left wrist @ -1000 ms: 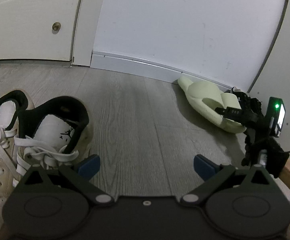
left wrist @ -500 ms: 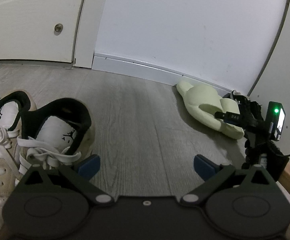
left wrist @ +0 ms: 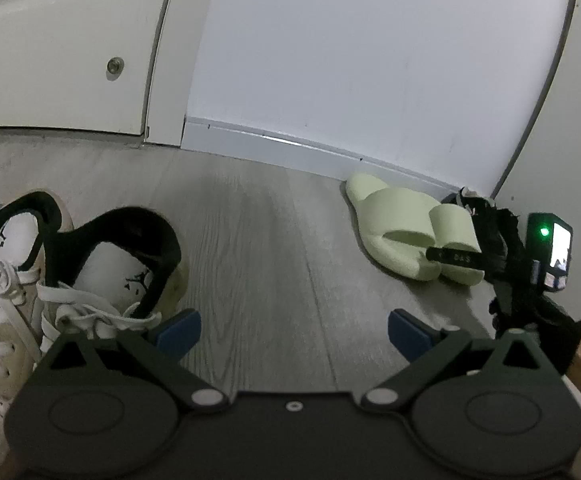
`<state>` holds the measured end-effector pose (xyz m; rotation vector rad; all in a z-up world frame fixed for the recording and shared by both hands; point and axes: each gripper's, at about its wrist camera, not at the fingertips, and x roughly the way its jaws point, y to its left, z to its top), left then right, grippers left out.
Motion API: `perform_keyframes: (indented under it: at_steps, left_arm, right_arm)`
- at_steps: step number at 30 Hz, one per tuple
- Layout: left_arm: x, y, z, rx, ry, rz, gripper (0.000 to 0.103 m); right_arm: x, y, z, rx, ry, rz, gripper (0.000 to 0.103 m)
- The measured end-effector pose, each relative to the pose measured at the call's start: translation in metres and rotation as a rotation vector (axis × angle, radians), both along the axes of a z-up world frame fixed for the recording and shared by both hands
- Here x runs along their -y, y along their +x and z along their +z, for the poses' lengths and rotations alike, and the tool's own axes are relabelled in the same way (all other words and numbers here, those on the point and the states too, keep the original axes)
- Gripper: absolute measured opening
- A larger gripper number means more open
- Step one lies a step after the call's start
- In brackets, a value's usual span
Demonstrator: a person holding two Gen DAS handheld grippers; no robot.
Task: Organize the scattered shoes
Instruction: 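Lower the green slides beside the black sneakers and open the right tool, then move the right tool to the beige sneakers and grasp them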
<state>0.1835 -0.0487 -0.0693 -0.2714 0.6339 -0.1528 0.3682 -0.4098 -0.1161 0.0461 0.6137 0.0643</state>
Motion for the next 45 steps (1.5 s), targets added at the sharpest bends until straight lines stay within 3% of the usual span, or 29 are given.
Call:
perform_keyframes:
  at_steps: [8, 11, 15, 17, 18, 23, 26, 27, 34, 37, 41, 45]
  left_arm:
    - [-0.020, -0.015, 0.018, 0.027, -0.038, 0.083, 0.101]
    - [-0.035, -0.024, 0.032, 0.032, -0.060, 0.128, 0.101]
    - [-0.058, -0.046, 0.061, 0.100, -0.110, 0.164, 0.101]
    - [-0.066, -0.052, 0.072, 0.112, -0.098, 0.183, 0.101]
    - [-0.075, -0.061, 0.082, 0.127, -0.056, 0.205, 0.101]
    - [-0.109, -0.089, 0.107, 0.161, 0.150, 0.282, 0.101]
    - [-0.129, -0.098, 0.103, 0.135, 0.167, 0.336, 0.101]
    - [-0.137, -0.100, 0.098, 0.122, 0.152, 0.360, 0.101]
    - [-0.193, -0.093, 0.059, 0.000, -0.167, 0.493, 0.101]
    - [-0.201, -0.081, 0.053, -0.045, -0.211, 0.504, 0.101]
    - [-0.203, -0.063, 0.047, -0.137, -0.174, 0.511, 0.101]
    - [-0.207, -0.052, 0.043, -0.176, -0.133, 0.504, 0.101]
  right_arm:
    - [-0.038, -0.064, 0.028, 0.066, 0.111, -0.026, 0.097]
    - [-0.062, -0.093, 0.037, 0.095, 0.152, -0.065, 0.098]
    - [-0.104, -0.132, 0.050, 0.175, 0.097, -0.151, 0.103]
    - [-0.122, -0.148, 0.056, 0.214, 0.081, -0.172, 0.103]
    - [-0.130, -0.155, 0.058, 0.222, 0.080, -0.173, 0.103]
    - [-0.182, -0.178, 0.067, 0.139, 0.168, -0.078, 0.103]
    - [-0.219, -0.183, 0.068, 0.094, 0.163, 0.024, 0.103]
    - [-0.227, -0.182, 0.068, 0.084, 0.156, 0.045, 0.103]
    - [-0.311, -0.164, 0.088, -0.009, 0.146, 0.259, 0.103]
    - [-0.334, -0.148, 0.096, -0.079, 0.136, 0.302, 0.103]
    - [-0.352, -0.129, 0.097, -0.157, 0.180, 0.305, 0.103]
    - [-0.368, -0.108, 0.096, -0.209, 0.135, 0.256, 0.103]
